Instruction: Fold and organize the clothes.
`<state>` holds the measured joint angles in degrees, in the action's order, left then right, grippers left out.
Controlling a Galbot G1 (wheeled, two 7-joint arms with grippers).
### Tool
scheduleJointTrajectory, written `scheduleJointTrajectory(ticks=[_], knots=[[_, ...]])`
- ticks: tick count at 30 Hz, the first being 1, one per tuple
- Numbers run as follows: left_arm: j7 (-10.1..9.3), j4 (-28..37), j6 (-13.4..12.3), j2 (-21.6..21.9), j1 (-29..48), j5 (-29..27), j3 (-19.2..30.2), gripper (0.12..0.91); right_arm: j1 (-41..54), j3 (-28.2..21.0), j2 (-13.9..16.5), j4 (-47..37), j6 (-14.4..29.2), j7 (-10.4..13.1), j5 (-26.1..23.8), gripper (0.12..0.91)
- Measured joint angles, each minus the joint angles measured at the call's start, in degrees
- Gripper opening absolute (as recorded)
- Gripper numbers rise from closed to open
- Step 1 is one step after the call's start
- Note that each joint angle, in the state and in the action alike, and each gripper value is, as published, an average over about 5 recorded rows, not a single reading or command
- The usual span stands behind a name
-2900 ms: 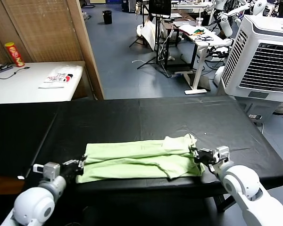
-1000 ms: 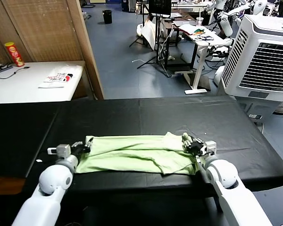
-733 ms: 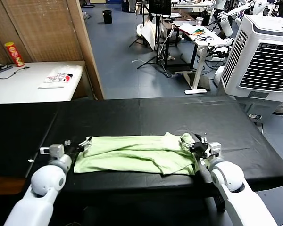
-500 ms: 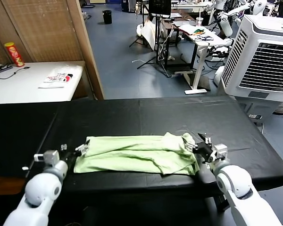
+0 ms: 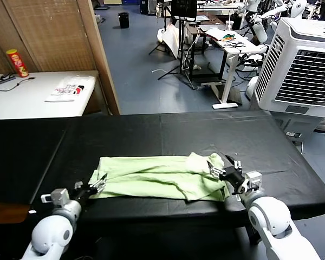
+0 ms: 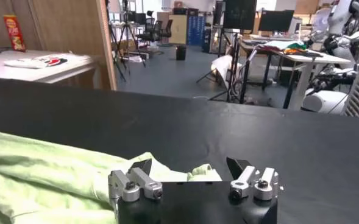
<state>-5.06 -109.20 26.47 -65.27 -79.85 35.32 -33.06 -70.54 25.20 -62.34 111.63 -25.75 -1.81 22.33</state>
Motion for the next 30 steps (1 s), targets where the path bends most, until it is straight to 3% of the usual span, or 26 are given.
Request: scheduleJointTrajectory(ticks=[6,9,17,22,26,30], knots=[[0.64,-1.4,-0.2,-0.5,-0.6,-3.4,0.6,0.256,-0.3,-0.4,-1.0,-0.5,0.9,-0.5,-2.0,0.798],[0.85,-1.3,-0.7,-0.1,-0.3,-6.2,0.5,0.163,-0.2,-0.5,-1.3,-0.6,0.9,-0.5,-2.3,0.798],[3.21,2.1,-6.4,5.0,-1.3,-19.2,-3.2,0.162,0.1,0.6,-2.1,-0.5,0.7,-0.3,-3.0,0.798],[3.0,4.9,-8.6,11.7,-3.1,-20.0,-8.2,0.162,-0.5,0.9,-3.1,-0.2,0.7,-0.3,-3.5,0.798],[1.69,4.4,-7.4,14.2,-3.8,-18.5,-10.2,0.162,-1.4,1.5,-4.2,0.5,0.7,-0.2,-4.3,0.798],[0.12,0.2,-4.2,12.1,-3.8,-15.6,-9.1,0.162,-2.3,2.2,-4.6,1.0,0.7,-0.2,-4.7,0.798]])
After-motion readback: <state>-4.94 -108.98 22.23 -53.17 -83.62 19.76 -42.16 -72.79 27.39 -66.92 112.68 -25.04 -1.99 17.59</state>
